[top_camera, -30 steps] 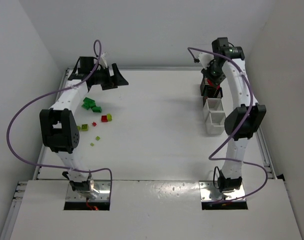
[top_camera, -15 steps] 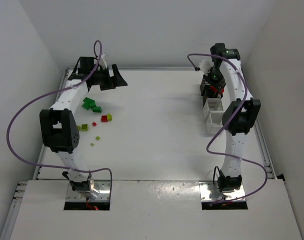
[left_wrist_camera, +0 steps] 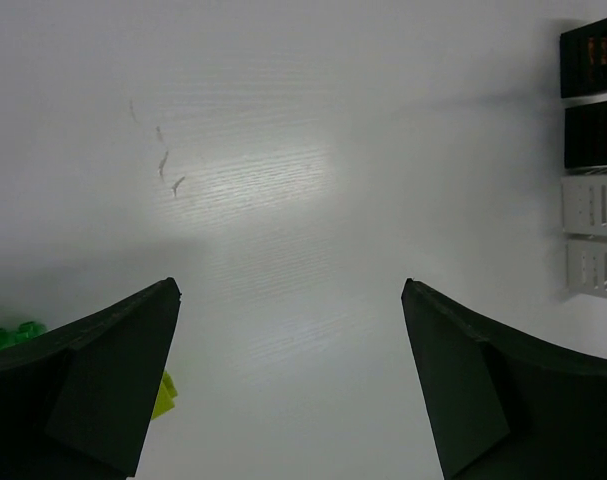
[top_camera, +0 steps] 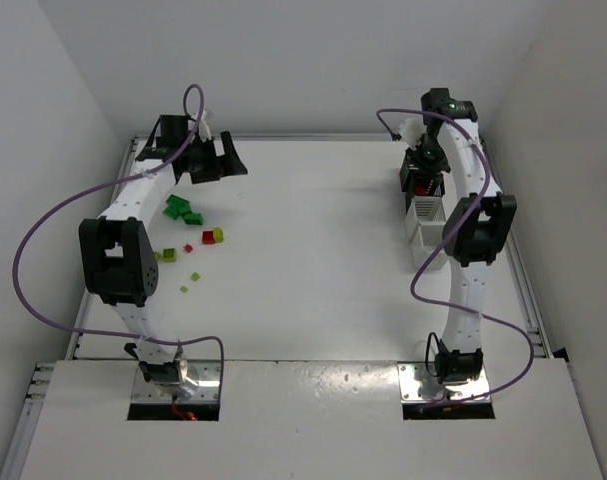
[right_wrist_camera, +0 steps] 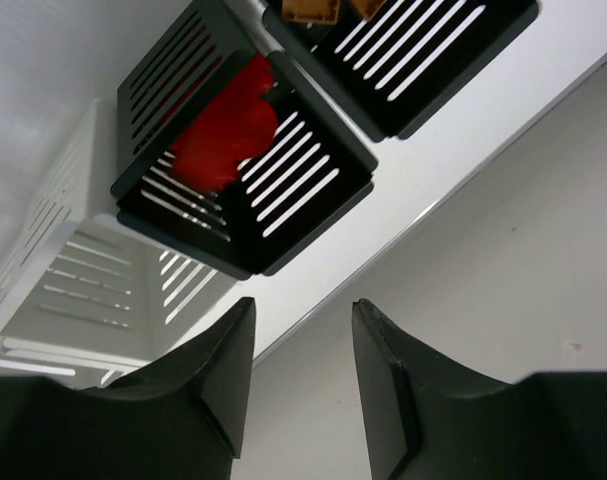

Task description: Sort the legos into containers by color

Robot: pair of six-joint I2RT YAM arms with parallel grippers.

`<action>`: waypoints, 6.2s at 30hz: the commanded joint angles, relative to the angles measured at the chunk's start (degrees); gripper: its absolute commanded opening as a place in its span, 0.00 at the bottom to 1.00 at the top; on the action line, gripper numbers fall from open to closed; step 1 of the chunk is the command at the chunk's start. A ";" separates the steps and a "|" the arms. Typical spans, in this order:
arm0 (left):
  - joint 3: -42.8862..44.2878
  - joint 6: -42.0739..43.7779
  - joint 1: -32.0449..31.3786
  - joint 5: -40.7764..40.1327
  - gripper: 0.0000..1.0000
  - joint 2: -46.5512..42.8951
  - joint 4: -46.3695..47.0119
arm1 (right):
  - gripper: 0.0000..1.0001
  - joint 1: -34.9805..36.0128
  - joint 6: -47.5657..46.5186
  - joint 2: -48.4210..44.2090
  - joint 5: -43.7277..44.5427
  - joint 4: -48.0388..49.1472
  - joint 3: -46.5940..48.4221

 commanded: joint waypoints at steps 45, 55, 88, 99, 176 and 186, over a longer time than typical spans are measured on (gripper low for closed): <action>-9.16 71.23 5.76 -1.72 0.72 8.80 -16.32 | 0.46 4.46 31.86 -13.25 -47.71 10.61 -11.60; -15.83 72.37 6.37 4.76 0.33 3.36 -16.32 | 0.46 4.98 39.59 -18.35 -65.80 13.16 -33.13; -2.57 32.91 -22.28 13.40 0.23 -7.19 2.75 | 0.77 16.50 67.64 -4.46 -85.32 45.24 -19.43; -2.04 31.86 -22.80 12.26 0.23 -6.05 5.03 | 0.23 16.50 70.27 -3.41 -87.61 49.63 -19.95; -43.26 22.45 21.23 -1.19 1.00 -45.16 -1.82 | 0.84 55.78 25.00 -23.09 -30.14 44.01 -60.29; -42.21 24.12 21.85 -0.66 1.00 -43.32 -1.29 | 0.73 56.31 24.39 -18.88 -32.41 42.25 -58.79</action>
